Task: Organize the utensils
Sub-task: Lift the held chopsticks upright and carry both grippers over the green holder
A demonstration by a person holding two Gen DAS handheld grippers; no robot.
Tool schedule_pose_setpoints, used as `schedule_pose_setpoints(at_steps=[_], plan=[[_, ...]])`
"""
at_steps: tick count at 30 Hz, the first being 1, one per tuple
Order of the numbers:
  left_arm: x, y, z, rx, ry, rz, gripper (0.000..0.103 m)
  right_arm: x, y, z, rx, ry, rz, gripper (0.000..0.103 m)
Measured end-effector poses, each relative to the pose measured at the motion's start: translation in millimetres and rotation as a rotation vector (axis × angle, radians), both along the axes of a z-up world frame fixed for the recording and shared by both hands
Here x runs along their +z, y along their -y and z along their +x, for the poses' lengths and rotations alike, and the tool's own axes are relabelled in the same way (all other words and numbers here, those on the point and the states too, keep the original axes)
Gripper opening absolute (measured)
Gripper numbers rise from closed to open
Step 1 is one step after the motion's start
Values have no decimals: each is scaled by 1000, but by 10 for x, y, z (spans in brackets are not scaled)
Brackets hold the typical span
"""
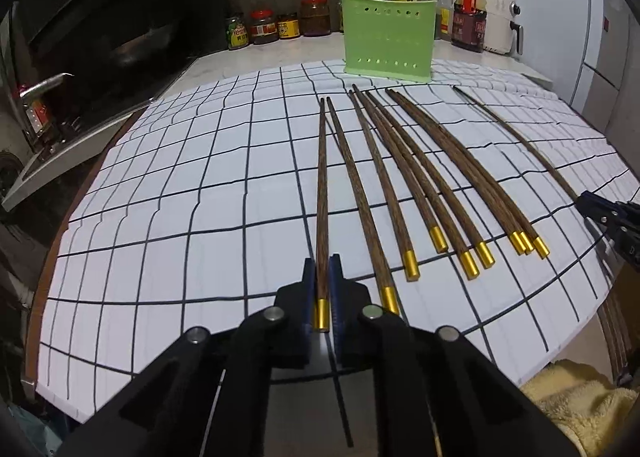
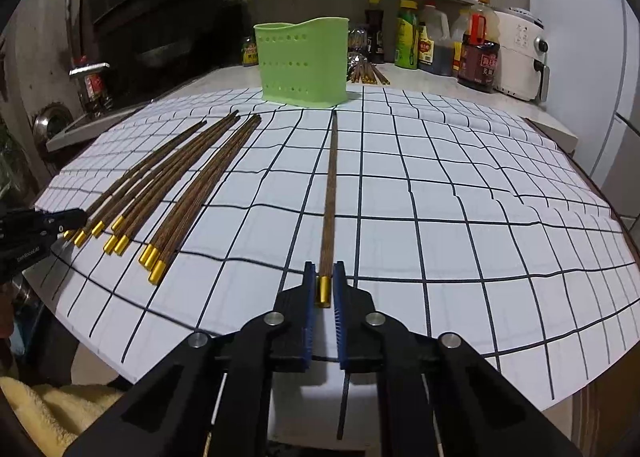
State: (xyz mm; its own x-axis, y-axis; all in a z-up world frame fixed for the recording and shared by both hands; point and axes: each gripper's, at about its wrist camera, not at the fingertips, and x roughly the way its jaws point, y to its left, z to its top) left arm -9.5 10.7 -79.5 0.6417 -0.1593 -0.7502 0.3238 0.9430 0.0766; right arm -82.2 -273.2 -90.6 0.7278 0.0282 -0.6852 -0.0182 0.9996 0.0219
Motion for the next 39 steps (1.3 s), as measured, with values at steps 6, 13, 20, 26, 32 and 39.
schedule_pose_setpoints(at_steps=[6, 13, 20, 26, 32, 39], plan=[[32, -47, 60, 4, 12, -89, 7, 16, 23, 79, -32, 12, 20, 7], [448, -81, 21, -6, 165, -129, 7, 420, 163, 1, -52, 107, 83, 7], [1220, -197, 66, -20, 367, -242, 7, 1185, 234, -5, -41, 263, 123, 7], [1558, -175, 138, -5, 459, -258, 7, 1702, 215, 138, -30, 357, 103, 7], [1557, -203, 143, 0, 462, -282, 7, 1903, 170, 292, -13, 375, 80, 7], [1617, -371, 112, 8, 471, -329, 7, 2017, 138, 452, 5, 374, 75, 7]])
